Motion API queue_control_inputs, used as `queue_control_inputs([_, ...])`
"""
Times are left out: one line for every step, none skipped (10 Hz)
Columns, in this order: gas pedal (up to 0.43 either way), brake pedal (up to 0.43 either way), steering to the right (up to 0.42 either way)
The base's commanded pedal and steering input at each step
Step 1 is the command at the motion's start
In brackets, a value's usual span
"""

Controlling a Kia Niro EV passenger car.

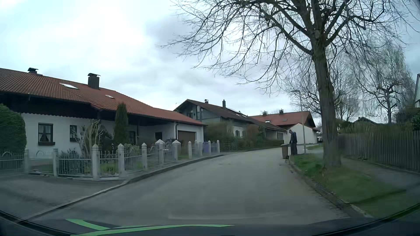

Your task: Follow the waypoints while adhering to traffic rules and regulations

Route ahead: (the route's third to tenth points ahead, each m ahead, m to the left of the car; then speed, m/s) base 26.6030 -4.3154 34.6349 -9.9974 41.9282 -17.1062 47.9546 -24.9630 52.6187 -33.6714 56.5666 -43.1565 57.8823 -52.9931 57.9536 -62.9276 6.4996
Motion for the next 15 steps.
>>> queue_control_inputs([0.138, 0.000, 0.052])
queue_control_inputs([0.138, 0.000, 0.053])
queue_control_inputs([0.138, 0.000, 0.054])
queue_control_inputs([0.138, 0.000, 0.056])
queue_control_inputs([0.138, 0.000, 0.059])
queue_control_inputs([0.138, 0.000, 0.061])
queue_control_inputs([0.138, 0.000, 0.063])
queue_control_inputs([0.138, 0.000, 0.064])
queue_control_inputs([0.138, 0.000, 0.064])
queue_control_inputs([0.138, 0.000, 0.065])
queue_control_inputs([0.138, 0.000, 0.065])
queue_control_inputs([0.138, 0.000, 0.067])
queue_control_inputs([0.138, 0.000, 0.071])
queue_control_inputs([0.138, 0.000, 0.077])
queue_control_inputs([0.138, 0.000, 0.079])
